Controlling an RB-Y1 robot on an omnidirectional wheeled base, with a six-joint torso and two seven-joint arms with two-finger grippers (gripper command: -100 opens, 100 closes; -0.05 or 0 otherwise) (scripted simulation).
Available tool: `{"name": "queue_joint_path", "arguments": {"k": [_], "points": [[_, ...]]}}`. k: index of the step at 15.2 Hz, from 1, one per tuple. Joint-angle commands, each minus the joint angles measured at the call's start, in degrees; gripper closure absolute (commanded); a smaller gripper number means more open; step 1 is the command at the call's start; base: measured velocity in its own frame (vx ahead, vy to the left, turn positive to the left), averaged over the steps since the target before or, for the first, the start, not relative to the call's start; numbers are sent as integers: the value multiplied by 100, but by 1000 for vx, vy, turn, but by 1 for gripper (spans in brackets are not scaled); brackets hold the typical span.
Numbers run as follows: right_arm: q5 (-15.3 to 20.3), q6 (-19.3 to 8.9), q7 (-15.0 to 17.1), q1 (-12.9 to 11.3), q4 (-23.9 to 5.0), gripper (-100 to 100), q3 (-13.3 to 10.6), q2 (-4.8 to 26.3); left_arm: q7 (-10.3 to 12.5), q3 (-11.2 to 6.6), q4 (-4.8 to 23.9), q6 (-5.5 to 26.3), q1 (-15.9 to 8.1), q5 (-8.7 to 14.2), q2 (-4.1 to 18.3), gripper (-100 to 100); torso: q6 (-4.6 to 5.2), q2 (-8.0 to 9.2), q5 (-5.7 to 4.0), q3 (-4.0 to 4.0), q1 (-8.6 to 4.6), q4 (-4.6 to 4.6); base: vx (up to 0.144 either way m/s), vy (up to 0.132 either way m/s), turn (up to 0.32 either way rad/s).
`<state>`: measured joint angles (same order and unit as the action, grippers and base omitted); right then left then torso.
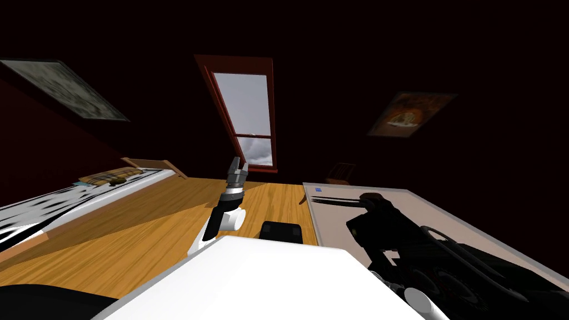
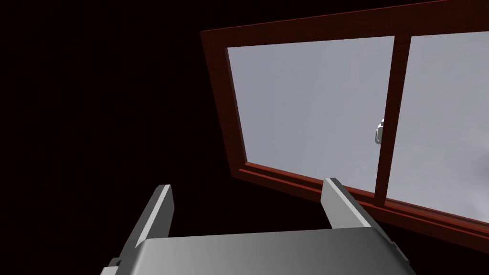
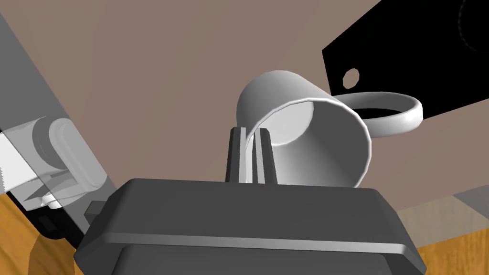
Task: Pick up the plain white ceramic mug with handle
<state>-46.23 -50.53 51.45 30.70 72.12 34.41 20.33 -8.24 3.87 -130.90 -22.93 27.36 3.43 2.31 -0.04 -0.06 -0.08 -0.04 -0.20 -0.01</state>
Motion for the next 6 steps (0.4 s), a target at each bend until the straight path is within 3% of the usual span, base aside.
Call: {"name": "queue_joint_path", "arguments": {"k": [1, 5, 6], "points": [[0, 0, 0, 0, 0, 100, 0, 0, 0, 0, 0, 0, 0, 0, 0, 0, 0, 0, 0, 0, 0, 0, 0, 0, 0], [-120, -273, 77, 235, 253, 100, 65, 129, 0, 0, 0, 0, 0, 0, 0, 0, -1, -13, 5, -8, 4, -4, 26, 23, 18], [-63, -169, 67, 153, 174, 100, 37, 79, 0, 0, 0, 0, 0, 0, 0, 0, -1, -18, 6, -11, 7, -6, 25, 20, -1]]}}
